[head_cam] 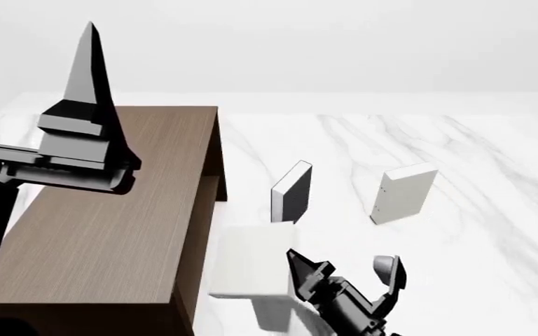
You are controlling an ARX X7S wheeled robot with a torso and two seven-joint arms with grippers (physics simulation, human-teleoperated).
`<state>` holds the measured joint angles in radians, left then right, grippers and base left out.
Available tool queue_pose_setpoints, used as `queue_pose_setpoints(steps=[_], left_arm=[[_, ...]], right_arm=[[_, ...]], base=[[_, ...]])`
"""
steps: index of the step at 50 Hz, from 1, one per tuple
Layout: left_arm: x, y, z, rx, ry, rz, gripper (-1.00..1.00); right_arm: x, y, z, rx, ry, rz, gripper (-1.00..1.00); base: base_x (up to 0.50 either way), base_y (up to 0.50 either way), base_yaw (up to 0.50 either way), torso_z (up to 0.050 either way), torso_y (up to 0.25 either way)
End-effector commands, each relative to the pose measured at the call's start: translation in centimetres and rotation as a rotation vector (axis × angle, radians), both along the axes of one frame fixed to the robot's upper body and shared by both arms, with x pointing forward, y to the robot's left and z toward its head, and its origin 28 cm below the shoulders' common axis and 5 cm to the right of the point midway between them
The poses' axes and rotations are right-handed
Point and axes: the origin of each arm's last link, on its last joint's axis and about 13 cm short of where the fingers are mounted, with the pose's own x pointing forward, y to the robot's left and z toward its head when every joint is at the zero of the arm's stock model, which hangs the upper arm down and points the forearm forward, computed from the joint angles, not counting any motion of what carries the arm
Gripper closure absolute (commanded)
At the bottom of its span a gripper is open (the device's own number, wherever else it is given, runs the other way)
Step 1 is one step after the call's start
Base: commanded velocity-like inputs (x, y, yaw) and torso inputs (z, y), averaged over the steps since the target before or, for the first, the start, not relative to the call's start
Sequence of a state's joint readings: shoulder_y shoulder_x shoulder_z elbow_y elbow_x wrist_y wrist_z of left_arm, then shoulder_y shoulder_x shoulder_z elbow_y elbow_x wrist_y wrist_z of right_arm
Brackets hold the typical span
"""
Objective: Pick up the book on the right and place it under the cabinet shelf.
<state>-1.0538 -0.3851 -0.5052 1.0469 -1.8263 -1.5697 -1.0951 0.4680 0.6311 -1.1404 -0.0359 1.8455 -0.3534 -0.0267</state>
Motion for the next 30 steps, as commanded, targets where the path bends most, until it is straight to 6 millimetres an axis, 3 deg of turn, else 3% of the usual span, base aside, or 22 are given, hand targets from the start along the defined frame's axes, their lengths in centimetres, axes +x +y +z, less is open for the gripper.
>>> queue_pose_setpoints(steps=[1, 30], left_arm=[[0.0, 0.0, 0.0, 0.000, 0.002, -0.004, -1.00], [0.0, 0.0, -0.1, -0.003, 0.004, -0.006, -1.00]], right_arm=[[1.5, 1.4, -0.7, -0.014, -0.073, 0.034, 1.00], [2.2, 2.1, -4.3, -0.103, -0.014, 0.018, 1.00]], base=[[0.00, 0.00, 0.00, 0.010, 0.010], [0.00, 0.00, 0.00, 0.000, 0.000]])
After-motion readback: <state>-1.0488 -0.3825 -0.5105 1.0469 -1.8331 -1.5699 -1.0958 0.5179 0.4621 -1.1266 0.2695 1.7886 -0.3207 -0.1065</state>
